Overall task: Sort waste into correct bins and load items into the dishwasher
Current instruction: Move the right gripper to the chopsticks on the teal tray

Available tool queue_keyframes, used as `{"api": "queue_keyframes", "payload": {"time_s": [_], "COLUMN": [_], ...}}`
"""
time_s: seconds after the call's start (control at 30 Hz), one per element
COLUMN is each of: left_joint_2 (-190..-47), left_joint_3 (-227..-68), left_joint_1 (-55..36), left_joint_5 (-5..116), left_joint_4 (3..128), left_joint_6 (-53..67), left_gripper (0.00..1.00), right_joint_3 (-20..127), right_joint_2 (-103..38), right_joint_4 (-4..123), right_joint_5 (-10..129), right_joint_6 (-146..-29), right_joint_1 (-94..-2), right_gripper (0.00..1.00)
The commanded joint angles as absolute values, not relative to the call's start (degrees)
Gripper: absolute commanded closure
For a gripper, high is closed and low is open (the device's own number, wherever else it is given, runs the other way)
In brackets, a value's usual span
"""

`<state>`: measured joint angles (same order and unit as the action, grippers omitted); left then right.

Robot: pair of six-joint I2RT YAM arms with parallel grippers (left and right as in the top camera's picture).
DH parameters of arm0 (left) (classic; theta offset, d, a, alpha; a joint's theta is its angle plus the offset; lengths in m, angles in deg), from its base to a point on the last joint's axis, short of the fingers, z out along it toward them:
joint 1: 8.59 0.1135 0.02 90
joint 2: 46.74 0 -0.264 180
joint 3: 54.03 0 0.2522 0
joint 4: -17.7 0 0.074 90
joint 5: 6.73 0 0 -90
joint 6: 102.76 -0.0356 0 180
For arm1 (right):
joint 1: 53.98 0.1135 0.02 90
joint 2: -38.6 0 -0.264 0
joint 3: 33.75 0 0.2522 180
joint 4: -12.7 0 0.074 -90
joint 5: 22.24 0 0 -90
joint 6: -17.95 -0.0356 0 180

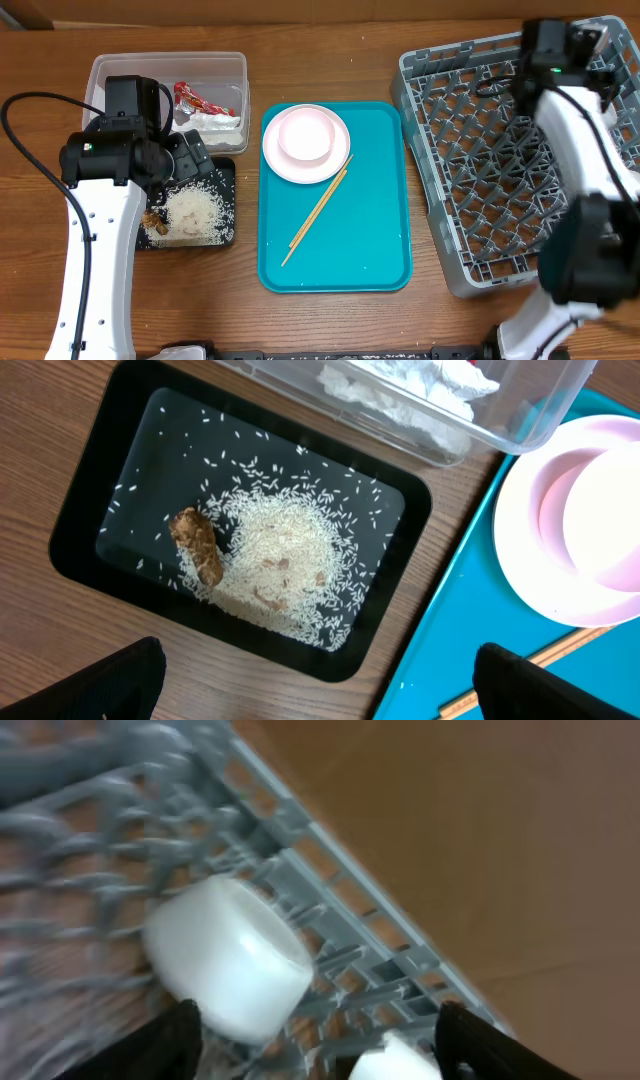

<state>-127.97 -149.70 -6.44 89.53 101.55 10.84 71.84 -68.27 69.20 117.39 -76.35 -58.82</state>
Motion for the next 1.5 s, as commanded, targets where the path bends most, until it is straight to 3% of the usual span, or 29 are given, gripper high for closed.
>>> {"api": "queue_keyframes", "payload": {"time_s": [0.0, 0.1, 0.2, 0.37, 0.67, 0.83, 1.07, 1.47], "left_joint_2": [-128.0, -128.0, -128.0, -128.0, -128.0, -128.0, -128.0, -128.0], "left_joint_3": [-150.4, -150.4, -150.4, -150.4, -150.4, -150.4, -150.4, -150.4], "left_joint_1": [-6.1, -6.2, -6.1, -6.1, -6.2, -6.2, -6.2, -6.2], "left_joint_5": [89.6, 89.6, 89.6, 89.6, 89.7, 89.6, 89.7, 89.6], "left_joint_4": [101.5, 101.5, 101.5, 101.5, 101.5, 101.5, 101.5, 101.5], "left_joint_6": [11.2, 11.2, 11.2, 11.2, 11.2, 11.2, 11.2, 11.2], "left_gripper": [0.00, 0.00, 0.00, 0.00, 0.00, 0.00, 0.00, 0.00], "right_joint_3": [72.3, 72.3, 71.6, 68.4, 59.6, 56.5, 56.5, 56.6], "right_joint_2": [-60.8, -58.9, -59.2, -59.7, -60.2, -63.5, -68.5, -76.6], "right_joint_4": [74.0, 79.6, 83.7, 84.7, 82.8, 78.0, 74.1, 73.2], "right_joint_5": [81.5, 55.4, 46.6, 49.9, 65.9, 66.6, 70.6, 71.4], "right_joint_6": [-76.9, -80.5, -85.0, -88.6, -113.2, -116.2, -118.4, -118.8], "right_joint_1": [-57.9, -56.3, -52.2, -41.2, -24.3, -18.5, -13.5, -12.7], "right_gripper": [0.20, 0.21, 0.20, 0.20, 0.16, 0.15, 0.16, 0.20]}}
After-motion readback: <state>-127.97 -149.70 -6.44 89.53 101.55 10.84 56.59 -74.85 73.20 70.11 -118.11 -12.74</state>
